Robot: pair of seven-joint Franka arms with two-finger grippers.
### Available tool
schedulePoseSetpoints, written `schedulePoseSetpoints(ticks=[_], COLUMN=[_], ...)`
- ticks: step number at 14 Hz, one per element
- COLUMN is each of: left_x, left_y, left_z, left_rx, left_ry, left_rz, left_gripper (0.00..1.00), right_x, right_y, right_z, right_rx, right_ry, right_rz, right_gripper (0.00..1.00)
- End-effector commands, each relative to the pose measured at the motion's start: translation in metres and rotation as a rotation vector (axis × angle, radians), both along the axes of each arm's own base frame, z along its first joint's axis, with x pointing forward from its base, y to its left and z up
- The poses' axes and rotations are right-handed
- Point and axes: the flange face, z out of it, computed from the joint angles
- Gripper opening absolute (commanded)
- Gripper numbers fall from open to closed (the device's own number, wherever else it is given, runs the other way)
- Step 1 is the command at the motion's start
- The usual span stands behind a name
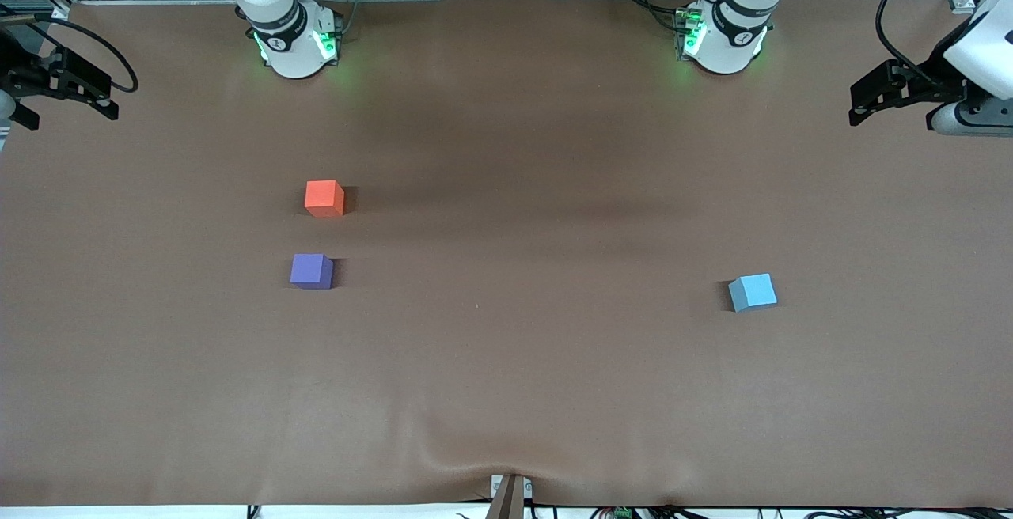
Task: Place blue block between orange and purple blocks
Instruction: 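Reach the left gripper down to the light-blue block and grasp it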
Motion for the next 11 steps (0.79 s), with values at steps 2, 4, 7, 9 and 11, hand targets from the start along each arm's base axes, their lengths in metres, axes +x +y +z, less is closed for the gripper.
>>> schedulePoseSetpoints(ticks=[2, 4, 7, 9, 11], left_x=[0.002, 0.016, 0.069, 0.104, 0.12], left_y=[-0.002, 0.0, -0.001, 0.0, 0.003], left_z=[-0.002, -0.018, -0.078, -0.122, -0.148], left_rx=[-0.012, -0.012, -0.009, -0.013, -0.016], left_ry=[0.009, 0.035, 0.071, 0.029, 0.015], left_rz=[-0.024, -0.01, 0.013, 0.038, 0.092], left_gripper=[1.0, 1.0, 1.0, 1.0, 1.0], right_x=[0.003, 0.002, 0.003, 0.004, 0.003], right_y=[-0.005, -0.003, -0.004, -0.003, -0.003], right_z=[0.003, 0.0, 0.004, 0.0, 0.003], right_rx=[0.007, 0.014, 0.012, 0.016, 0.012], right_ry=[-0.01, -0.002, -0.014, -0.01, -0.013], right_rz=[0.002, 0.002, 0.002, 0.004, 0.006], right_gripper=[1.0, 1.0, 1.0, 1.0, 1.0])
